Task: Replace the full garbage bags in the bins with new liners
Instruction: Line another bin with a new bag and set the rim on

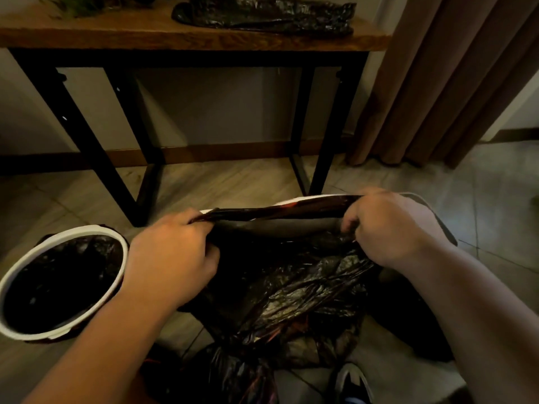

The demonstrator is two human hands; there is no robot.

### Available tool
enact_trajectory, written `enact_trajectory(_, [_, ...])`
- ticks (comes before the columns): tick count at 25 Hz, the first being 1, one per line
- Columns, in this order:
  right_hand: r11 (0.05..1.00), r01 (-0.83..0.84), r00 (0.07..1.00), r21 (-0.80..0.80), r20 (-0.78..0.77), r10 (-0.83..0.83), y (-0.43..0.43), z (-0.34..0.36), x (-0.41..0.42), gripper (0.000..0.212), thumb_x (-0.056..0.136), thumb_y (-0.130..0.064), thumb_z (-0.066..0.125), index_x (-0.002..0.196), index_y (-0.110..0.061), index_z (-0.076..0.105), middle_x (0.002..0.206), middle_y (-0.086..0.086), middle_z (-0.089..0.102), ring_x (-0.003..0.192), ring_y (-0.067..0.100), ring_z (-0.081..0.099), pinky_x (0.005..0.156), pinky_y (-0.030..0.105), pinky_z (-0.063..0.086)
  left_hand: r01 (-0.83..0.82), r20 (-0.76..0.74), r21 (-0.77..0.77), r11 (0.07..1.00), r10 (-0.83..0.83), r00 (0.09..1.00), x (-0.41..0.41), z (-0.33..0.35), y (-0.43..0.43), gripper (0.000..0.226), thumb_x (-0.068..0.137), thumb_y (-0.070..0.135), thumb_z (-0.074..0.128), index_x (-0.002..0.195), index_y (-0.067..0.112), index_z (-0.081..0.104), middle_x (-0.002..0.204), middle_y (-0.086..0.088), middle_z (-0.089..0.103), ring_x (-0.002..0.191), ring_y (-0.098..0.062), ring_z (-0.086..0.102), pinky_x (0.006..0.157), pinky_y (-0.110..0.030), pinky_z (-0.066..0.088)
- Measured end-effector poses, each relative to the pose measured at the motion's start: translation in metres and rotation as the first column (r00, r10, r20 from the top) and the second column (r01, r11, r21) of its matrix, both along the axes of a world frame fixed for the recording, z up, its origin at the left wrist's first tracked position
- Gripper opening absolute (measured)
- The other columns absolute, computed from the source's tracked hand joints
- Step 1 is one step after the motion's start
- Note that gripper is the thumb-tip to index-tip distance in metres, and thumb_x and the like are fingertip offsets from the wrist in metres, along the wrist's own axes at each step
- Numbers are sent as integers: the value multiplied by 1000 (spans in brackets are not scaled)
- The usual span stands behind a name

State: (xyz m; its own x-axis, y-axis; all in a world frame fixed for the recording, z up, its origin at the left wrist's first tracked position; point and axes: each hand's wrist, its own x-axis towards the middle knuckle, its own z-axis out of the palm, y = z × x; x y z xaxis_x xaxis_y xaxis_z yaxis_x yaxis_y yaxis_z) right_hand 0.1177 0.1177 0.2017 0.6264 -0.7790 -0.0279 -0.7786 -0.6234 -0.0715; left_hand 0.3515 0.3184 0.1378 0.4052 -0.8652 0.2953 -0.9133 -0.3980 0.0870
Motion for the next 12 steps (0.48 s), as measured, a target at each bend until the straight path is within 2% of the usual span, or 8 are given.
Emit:
enact_trajectory(1, [1000, 16, 1000, 2, -20, -16, 1, -1, -2, 23, 88, -24, 62, 90, -45, 71, 100, -13, 63, 73, 12, 54, 61, 29, 43, 7, -8, -37, 999, -7, 1000, -2, 0, -3, 20, 77, 26, 75, 96, 19, 78, 97, 1, 70, 87, -27, 66, 66, -38, 57])
enact_trajectory(3, [999, 47, 999, -24, 27, -46, 0, -2, -7, 16, 90, -25, 59, 98, -36, 68, 88, -8, 62, 72, 18, 56, 58, 30, 41, 90, -127, -126, 988, -106, 986, -4, 0, -5, 22, 80, 21, 75, 101, 25, 73, 98, 2, 68, 94, -27, 64, 75, -42, 58])
enact_trajectory(5, [992, 71, 991, -107, 119, -59, -2, -2, -15, 11, 89, -26, 63, 99, -30, 62, 90, -4, 62, 79, 25, 59, 62, 34, 46, 259, -272, -135, 956, -288, 918, -7, 0, -5, 33, 85, 17, 63, 107, 41, 63, 109, 8, 59, 97, -25, 64, 76, -45, 58])
enact_trajectory(7, [990, 66, 983, -123, 180, -43, -5, -1, -20, 19, 84, -20, 67, 100, -30, 63, 92, -6, 56, 81, 24, 56, 63, 35, 47, 393, -335, -58, 918, -388, 859, -12, 0, -3, 51, 87, 18, 52, 121, 55, 55, 122, 11, 50, 102, -24, 62, 77, -46, 58])
enact_trajectory(9, [990, 73, 975, -118, 217, -46, -7, -1, -23, 19, 83, -13, 67, 85, -32, 69, 88, -10, 46, 74, 18, 49, 57, 30, 40, 446, -308, 6, 895, -423, 852, -17, -3, -3, 57, 88, 23, 47, 129, 62, 54, 130, 6, 47, 109, -27, 61, 82, -46, 58])
enact_trajectory(11, [987, 79, 975, -142, 218, -47, -8, -1, -26, 22, 84, -14, 66, 72, -33, 70, 88, -9, 42, 72, 15, 45, 54, 28, 34, 424, -220, 115, 898, -393, 893, -20, -7, -8, 54, 83, 28, 41, 121, 55, 66, 135, 1, 48, 119, -29, 58, 90, -45, 56])
enact_trajectory(12, [986, 72, 977, -151, 211, -39, -8, -1, -27, 21, 85, -18, 66, 73, -34, 72, 93, -9, 44, 78, 15, 46, 57, 29, 36, 376, -170, 206, 903, -346, 923, -22, -9, -12, 53, 82, 29, 40, 121, 50, 69, 138, 0, 48, 126, -28, 54, 97, -44, 53])
